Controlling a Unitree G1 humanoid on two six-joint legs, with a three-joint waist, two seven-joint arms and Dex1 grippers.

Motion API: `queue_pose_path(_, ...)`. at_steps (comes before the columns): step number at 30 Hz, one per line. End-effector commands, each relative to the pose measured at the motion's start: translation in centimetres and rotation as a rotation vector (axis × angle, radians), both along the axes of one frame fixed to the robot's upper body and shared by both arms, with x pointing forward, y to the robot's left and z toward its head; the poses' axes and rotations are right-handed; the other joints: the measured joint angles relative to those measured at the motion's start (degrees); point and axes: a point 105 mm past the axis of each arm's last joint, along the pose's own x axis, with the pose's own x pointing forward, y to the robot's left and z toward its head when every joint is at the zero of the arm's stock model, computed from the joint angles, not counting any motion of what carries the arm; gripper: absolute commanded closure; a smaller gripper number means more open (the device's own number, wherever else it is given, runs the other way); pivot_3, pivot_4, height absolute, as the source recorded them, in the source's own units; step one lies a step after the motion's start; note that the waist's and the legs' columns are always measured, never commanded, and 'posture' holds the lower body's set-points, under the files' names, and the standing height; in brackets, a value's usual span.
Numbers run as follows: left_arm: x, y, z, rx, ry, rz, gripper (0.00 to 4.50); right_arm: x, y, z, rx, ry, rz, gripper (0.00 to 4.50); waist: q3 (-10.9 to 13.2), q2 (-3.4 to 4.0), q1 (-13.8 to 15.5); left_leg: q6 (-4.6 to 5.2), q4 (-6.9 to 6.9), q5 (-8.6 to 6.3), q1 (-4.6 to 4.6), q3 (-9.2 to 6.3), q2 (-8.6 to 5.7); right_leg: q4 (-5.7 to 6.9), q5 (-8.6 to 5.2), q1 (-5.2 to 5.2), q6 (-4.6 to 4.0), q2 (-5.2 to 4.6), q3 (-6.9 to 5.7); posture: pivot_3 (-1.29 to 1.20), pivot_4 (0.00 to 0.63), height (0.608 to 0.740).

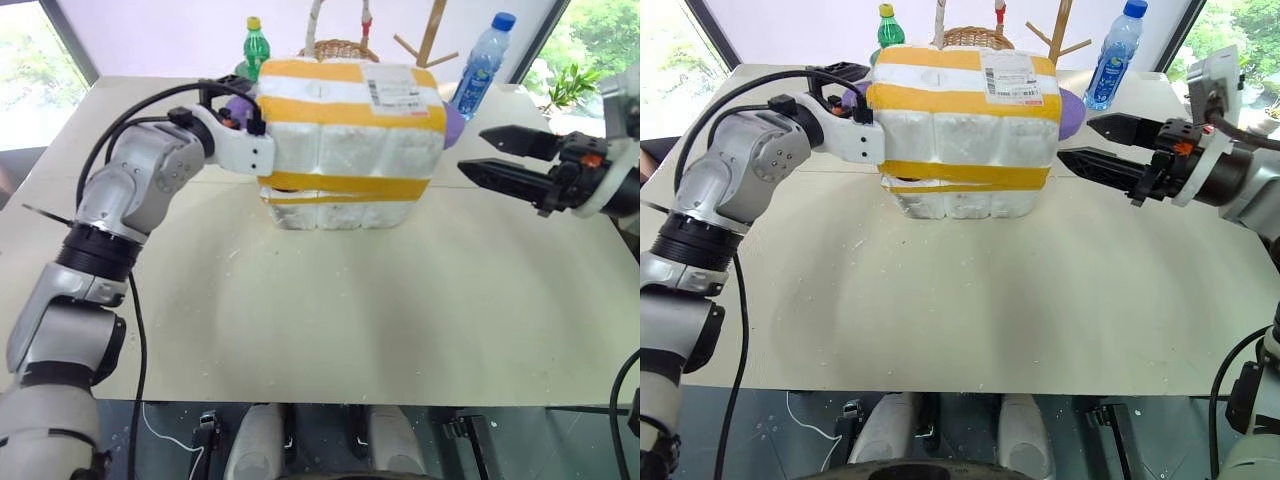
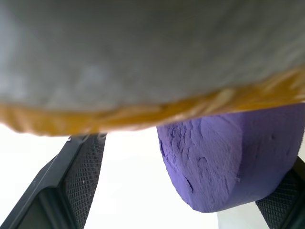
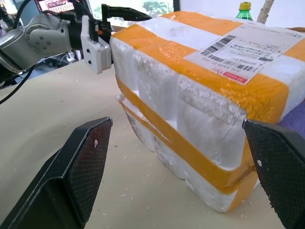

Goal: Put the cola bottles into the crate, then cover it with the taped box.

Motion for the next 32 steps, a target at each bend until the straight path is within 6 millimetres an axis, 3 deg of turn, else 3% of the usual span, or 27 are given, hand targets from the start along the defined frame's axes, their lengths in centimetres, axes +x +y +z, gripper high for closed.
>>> queue_pose_path(1, -1.5, 0.9, -0.2, 0.024, 0.001, -0.023, 0.04, -0.5, -0.5, 0.9, -0.006, -0.053, -0.015, 0.00, -0.01, 0.02, -0.05, 0.00, 0.00, 0.00, 0.00, 0.00, 0.01, 0.00, 0.00, 0.00, 0.00, 0.00, 0.00, 0.00, 0.150, 0.740)
queue_pose_path(6, -4.1, 4.3, -3.0, 0.050, 0.090, 0.019, 0.04, -0.7, -1.3, 0.3, -0.028, -0.034, -0.039, 0.00, -0.03, 0.05, -0.36, -0.08, -0.01, 0.05, 0.03, 0.04, 0.11, 0.00, 0.00, -0.03, -0.01, 0.00, 0.02, 0.00, 0.150, 0.740)
queue_pose_path(11, -6.0, 7.7, -4.1, -0.009, 0.168, 0.077, 0.04, -0.2, -2.2, -0.8, -0.048, -0.007, -0.064, 0.00, -0.05, 0.09, -0.21, 0.05, 0.00, -0.03, 0.06, 0.04, 0.13, 0.00, 0.00, 0.01, -0.01, -0.04, 0.02, 0.00, 0.150, 0.740)
queue_pose_path(15, -7.3, 10.3, -4.0, -0.604, 0.472, 0.129, 0.04, 0.4, -2.5, -1.4, -0.081, 0.004, -0.054, 0.00, -0.06, 0.10, 0.03, 0.05, 0.03, -0.03, 0.05, 0.02, 0.10, 0.04, 0.00, 0.03, -0.01, -0.12, -0.02, 0.00, 0.150, 0.740)
queue_pose_path(18, -10.2, 10.7, -1.9, -1.046, 0.831, -0.014, 0.04, 1.1, -2.5, -1.4, -0.114, -0.002, -0.030, 0.00, -0.05, 0.09, -0.35, 0.03, 0.21, -0.02, 0.01, -0.01, 0.13, 0.06, 0.00, 0.06, 0.00, -0.06, -0.05, 0.00, 0.150, 0.740)
queue_pose_path(21, -13.6, 11.6, 0.7, -1.180, 1.069, -0.137, 0.04, 1.6, -2.1, -1.1, -0.136, -0.004, 0.019, 0.00, -0.03, 0.11, -1.37, -0.09, 0.40, 0.04, -0.03, -0.02, 0.26, 0.07, -0.01, 0.06, 0.01, 0.07, -0.04, 0.00, 0.150, 0.740)
queue_pose_path(29, -16.4, 13.6, 6.3, -1.305, 1.164, -0.214, 0.04, 2.3, -0.5, -0.1, -0.156, -0.020, 0.149, 0.00, -0.03, 0.19, -1.52, 0.13, 0.38, -0.09, 0.03, -0.01, 0.35, 0.07, -0.04, 0.09, -0.02, 0.21, 0.00, 0.00, 0.150, 0.740)
queue_pose_path(32, -16.5, 13.9, 6.4, -1.269, 1.150, -0.176, 0.04, 2.6, 0.1, 0.1, -0.157, -0.024, 0.173, 0.00, -0.02, 0.18, -1.53, 0.09, 0.39, -0.08, 0.02, 0.02, 0.35, 0.07, -0.04, 0.08, -0.02, 0.21, 0.03, 0.00, 0.150, 0.740)
